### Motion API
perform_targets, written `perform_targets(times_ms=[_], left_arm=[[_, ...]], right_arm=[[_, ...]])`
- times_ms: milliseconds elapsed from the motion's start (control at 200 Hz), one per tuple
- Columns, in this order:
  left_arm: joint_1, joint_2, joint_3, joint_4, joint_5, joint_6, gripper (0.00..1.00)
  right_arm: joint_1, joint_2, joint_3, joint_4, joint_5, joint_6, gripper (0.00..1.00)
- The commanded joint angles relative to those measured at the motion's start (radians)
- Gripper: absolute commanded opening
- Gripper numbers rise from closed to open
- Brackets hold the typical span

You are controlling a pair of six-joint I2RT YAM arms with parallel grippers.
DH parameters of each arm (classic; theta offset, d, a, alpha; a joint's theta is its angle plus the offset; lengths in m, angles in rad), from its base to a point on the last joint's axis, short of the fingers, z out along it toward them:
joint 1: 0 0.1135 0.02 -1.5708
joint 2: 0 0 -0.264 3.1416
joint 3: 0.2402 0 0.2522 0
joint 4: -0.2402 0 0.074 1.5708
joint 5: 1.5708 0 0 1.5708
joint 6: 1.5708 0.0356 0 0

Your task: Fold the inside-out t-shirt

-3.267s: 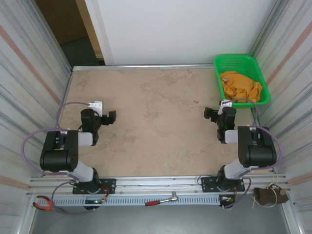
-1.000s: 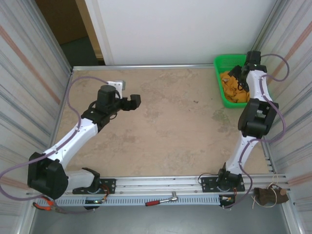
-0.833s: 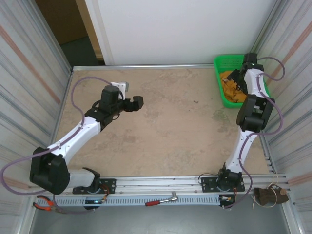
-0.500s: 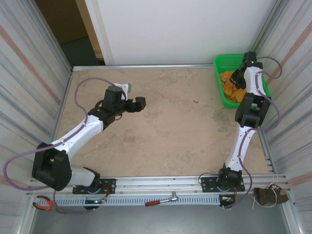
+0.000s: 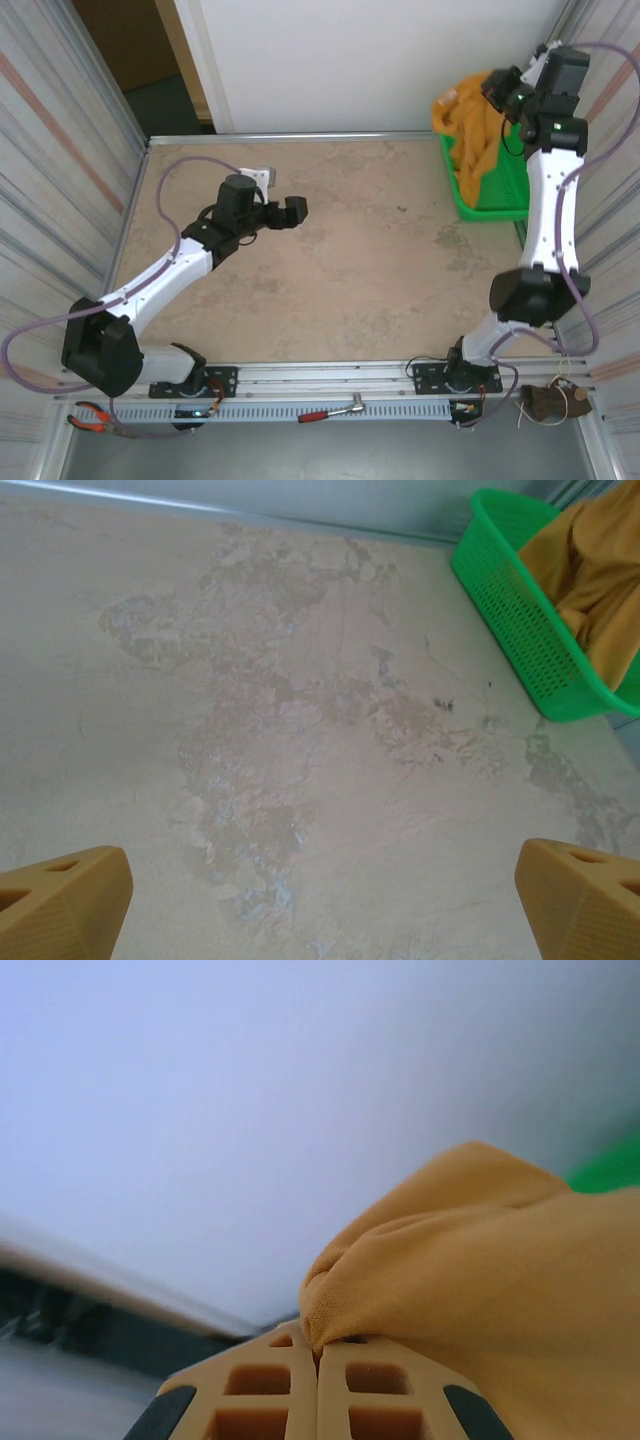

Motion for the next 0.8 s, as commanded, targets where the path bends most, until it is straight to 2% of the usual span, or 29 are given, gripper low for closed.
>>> perform_targets(times_ms=[0, 200, 301, 401, 431, 451, 456, 461, 491, 526, 621, 797], left_arm=[[-0.007, -0.060, 0.035, -0.015, -0.019, 0.009, 0.99], [-0.007, -0.116, 0.010, -0.025, -0.052, 0.025, 0.99], [-0.007, -0.137, -0.009, -0.025, -0.071, 0.030, 0.99], [-0.007, -0.161, -0.030, -0.041, -0.105, 0.031, 0.99], [-0.007, -0.171, -0.038, -0.050, -0.124, 0.027, 0.99], [-0.007, -0.177, -0.043, -0.057, -0.137, 0.025, 0.99], [-0.007, -0.178, -0.044, -0.058, -0.139, 0.024, 0.99], [-0.007, -0.179, -0.045, -0.060, -0.144, 0.024, 0.99], [-0.006, -0.184, -0.052, -0.070, -0.162, 0.024, 0.99], [-0.004, -0.190, -0.057, -0.084, -0.178, 0.024, 0.99], [0.008, -0.196, -0.052, -0.149, -0.188, 0.027, 0.99], [0.009, -0.219, -0.090, -0.201, -0.111, 0.041, 0.99]], right_arm=[[0.106, -0.078, 0.015, 0.083, -0.086, 0.032, 0.00], [0.283, -0.116, -0.003, 0.083, -0.060, 0.046, 0.00], [0.382, -0.133, -0.120, 0.133, -0.006, 0.045, 0.00], [0.449, -0.142, -0.350, 0.224, 0.056, 0.054, 0.00], [0.461, -0.133, -0.416, 0.257, 0.070, 0.060, 0.13], [0.468, -0.121, -0.454, 0.274, 0.079, 0.056, 0.26], [0.470, -0.114, -0.469, 0.278, 0.085, 0.049, 0.33], [0.470, -0.114, -0.469, 0.278, 0.085, 0.049, 0.33], [0.477, -0.086, -0.497, 0.262, 0.116, 0.018, 0.50], [0.481, -0.045, -0.508, 0.217, 0.164, -0.029, 0.60], [0.480, 0.002, -0.555, 0.144, 0.247, -0.116, 0.64], [0.482, -0.095, -0.713, 0.126, 0.281, -0.135, 0.65]])
